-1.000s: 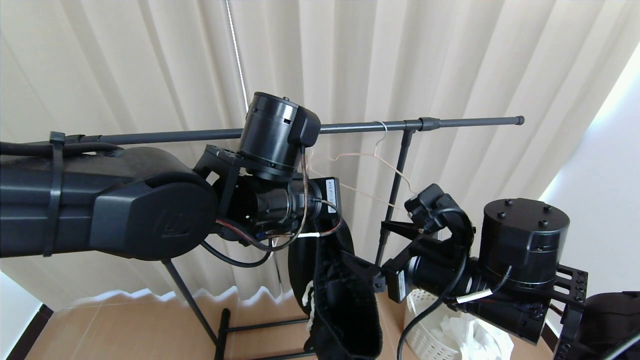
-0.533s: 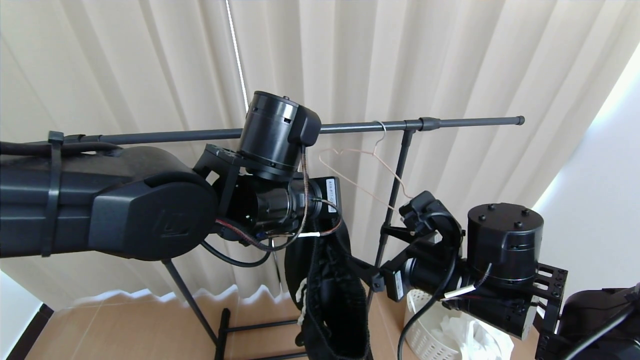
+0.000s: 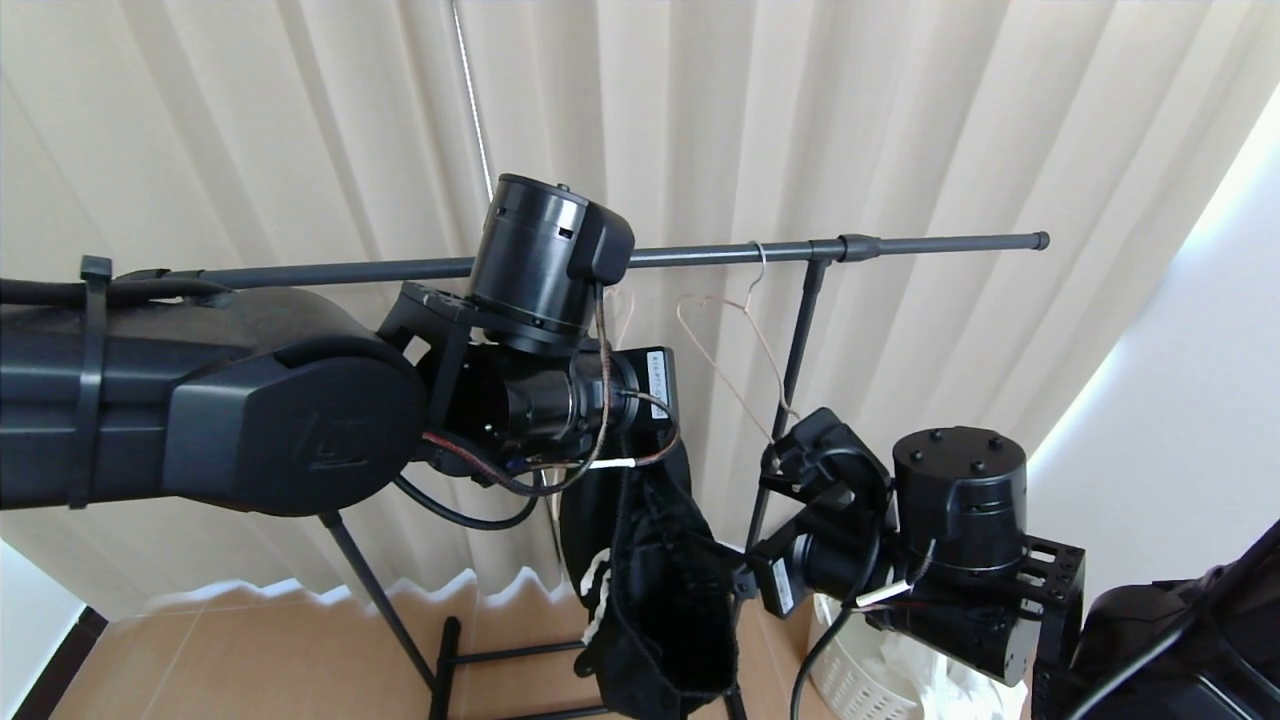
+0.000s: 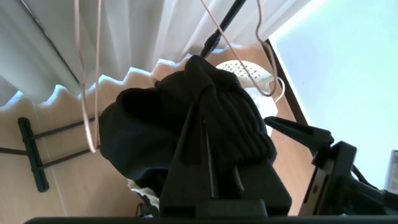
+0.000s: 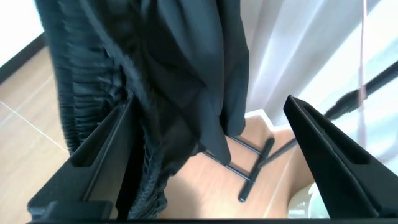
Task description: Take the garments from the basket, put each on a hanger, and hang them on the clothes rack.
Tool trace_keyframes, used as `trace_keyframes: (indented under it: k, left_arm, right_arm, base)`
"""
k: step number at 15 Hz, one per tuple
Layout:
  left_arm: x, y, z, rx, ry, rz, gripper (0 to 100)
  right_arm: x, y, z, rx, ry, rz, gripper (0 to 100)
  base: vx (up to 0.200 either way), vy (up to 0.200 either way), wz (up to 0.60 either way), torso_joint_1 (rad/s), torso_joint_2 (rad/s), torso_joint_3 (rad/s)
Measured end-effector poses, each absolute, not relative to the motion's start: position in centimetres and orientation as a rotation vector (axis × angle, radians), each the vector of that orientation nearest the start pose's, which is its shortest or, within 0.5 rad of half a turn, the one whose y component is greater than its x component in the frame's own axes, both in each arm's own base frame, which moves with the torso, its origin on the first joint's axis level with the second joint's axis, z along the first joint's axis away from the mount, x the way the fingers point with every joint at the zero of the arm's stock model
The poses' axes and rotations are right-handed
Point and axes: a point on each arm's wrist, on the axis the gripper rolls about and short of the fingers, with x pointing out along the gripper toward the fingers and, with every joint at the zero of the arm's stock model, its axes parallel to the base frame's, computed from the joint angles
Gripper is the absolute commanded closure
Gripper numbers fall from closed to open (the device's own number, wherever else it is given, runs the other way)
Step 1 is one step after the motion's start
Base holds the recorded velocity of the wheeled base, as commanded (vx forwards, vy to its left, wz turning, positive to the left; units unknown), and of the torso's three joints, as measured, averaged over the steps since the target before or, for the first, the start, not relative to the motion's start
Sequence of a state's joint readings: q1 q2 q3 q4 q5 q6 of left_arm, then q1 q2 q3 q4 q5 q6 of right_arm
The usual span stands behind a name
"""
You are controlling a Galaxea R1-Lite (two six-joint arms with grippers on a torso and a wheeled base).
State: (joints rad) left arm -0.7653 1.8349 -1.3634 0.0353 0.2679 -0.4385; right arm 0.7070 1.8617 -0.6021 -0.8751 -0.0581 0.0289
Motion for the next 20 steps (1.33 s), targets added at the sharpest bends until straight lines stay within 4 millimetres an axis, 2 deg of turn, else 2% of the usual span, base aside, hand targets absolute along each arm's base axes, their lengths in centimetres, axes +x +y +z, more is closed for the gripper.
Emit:
trace_keyframes:
  k: [6, 18, 19, 20]
  left_arm:
    - [26.0, -24.1, 23.3, -0.176, 0.529, -0.379, 100]
    - [25.5, -23.6, 23.8, -0.183, 0.518, -0.384, 100]
    - [25.5, -23.6, 23.8, -0.183, 0.518, -0.384, 100]
    - [25.5, -23.6, 23.8, -0.183, 0.518, -0.384, 100]
  right_arm:
    - [24.1, 18.1, 9.8, -0.217, 0.379, 0.597, 0]
    - [24.2, 18.2, 8.1, -0.241, 0.432, 0.599, 0]
    - [24.2, 18.2, 8.1, -0.241, 0.432, 0.599, 100]
    - [24.2, 18.2, 8.2, -0.24, 0.431, 0.599, 100]
  base:
    - [0.0, 0.0, 0.0, 0.0, 0.0, 0.0]
    - [0.0, 0.0, 0.0, 0.0, 0.0, 0.0]
    - [0.0, 0.0, 0.0, 0.0, 0.0, 0.0]
    - [0.0, 0.0, 0.0, 0.0, 0.0, 0.0]
